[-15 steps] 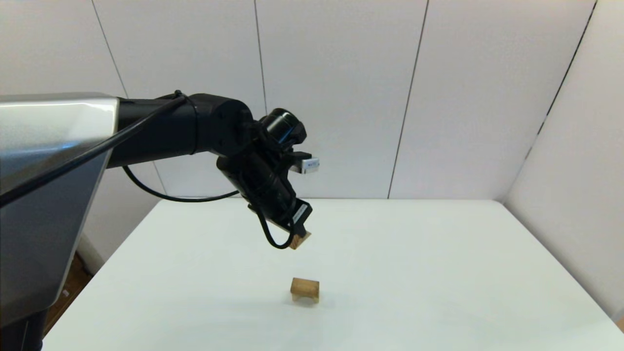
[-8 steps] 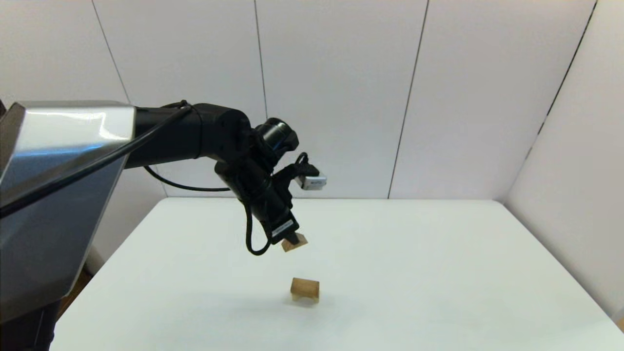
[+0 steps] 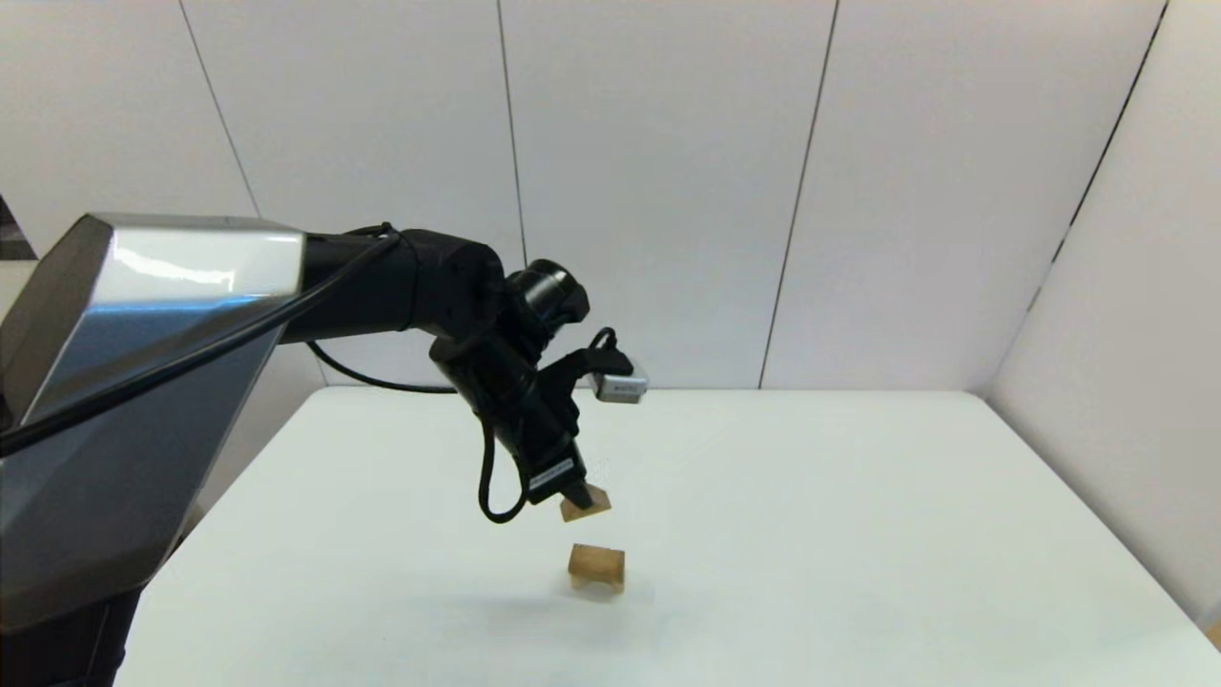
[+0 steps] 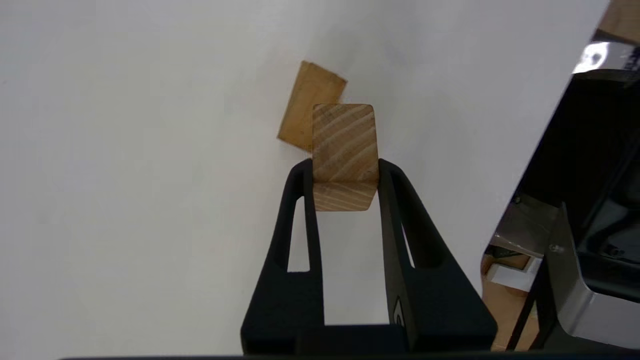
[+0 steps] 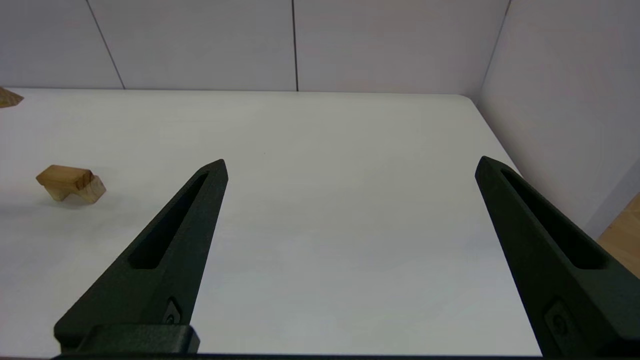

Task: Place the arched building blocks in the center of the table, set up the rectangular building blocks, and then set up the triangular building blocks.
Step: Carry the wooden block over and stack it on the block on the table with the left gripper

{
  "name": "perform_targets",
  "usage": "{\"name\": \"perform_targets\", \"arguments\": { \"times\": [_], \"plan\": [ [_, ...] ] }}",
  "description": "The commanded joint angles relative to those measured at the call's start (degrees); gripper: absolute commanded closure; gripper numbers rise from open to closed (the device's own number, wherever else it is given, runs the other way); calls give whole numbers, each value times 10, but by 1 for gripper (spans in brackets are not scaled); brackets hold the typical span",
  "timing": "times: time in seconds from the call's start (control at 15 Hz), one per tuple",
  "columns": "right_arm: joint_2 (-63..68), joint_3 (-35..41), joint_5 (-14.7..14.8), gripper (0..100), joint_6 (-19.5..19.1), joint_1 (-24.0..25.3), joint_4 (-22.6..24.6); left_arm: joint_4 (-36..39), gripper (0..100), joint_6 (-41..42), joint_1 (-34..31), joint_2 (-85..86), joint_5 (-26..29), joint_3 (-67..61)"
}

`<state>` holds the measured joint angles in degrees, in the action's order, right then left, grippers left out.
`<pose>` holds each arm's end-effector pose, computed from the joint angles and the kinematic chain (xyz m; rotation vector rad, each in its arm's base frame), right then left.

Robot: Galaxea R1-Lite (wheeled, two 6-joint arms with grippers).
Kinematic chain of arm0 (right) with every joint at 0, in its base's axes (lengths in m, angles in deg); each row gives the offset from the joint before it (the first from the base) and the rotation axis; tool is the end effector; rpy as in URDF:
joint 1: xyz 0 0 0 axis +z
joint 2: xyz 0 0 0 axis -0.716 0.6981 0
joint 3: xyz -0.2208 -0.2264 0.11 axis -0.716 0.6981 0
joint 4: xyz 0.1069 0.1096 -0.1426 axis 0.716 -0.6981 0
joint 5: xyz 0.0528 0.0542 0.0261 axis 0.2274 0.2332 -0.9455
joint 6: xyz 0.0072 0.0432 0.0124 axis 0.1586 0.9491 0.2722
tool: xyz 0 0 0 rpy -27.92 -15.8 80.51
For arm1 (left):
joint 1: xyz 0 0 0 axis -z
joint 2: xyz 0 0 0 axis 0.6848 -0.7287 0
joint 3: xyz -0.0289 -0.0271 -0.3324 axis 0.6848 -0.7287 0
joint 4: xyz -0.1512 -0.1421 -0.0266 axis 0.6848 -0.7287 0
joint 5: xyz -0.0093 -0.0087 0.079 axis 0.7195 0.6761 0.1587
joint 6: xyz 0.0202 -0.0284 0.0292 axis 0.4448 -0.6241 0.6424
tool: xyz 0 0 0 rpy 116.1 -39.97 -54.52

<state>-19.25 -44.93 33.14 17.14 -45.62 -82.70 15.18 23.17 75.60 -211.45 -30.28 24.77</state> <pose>-0.0142 0.0002 0.0764 -0.0013 -0.0086 0.0045 0.3752 -0.2555 0.1480 0.6705 1.0006 -1.1732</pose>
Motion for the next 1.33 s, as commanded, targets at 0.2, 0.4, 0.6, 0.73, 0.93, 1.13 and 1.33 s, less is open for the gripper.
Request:
{"name": "perform_targets", "arguments": {
  "times": [0.2,0.4,0.6,0.73,0.93,1.13,1.33],
  "plan": [
    [0,0,0,0,0,0,0,-2,100,29,9,-24,9,-6],
    [0,0,0,0,-1,0,0,20,100,29,14,-53,8,-7],
    [0,0,0,0,-1,0,0,32,100,29,15,-70,8,-6],
    [0,0,0,0,0,1,0,45,100,31,15,-82,9,-7],
    [0,0,0,0,0,0,0,47,100,48,15,-83,12,-8],
    [0,0,0,0,0,0,0,68,100,66,10,-84,15,-10],
    [0,0,0,0,0,1,0,68,100,84,6,-75,15,-28]
  ]
}}
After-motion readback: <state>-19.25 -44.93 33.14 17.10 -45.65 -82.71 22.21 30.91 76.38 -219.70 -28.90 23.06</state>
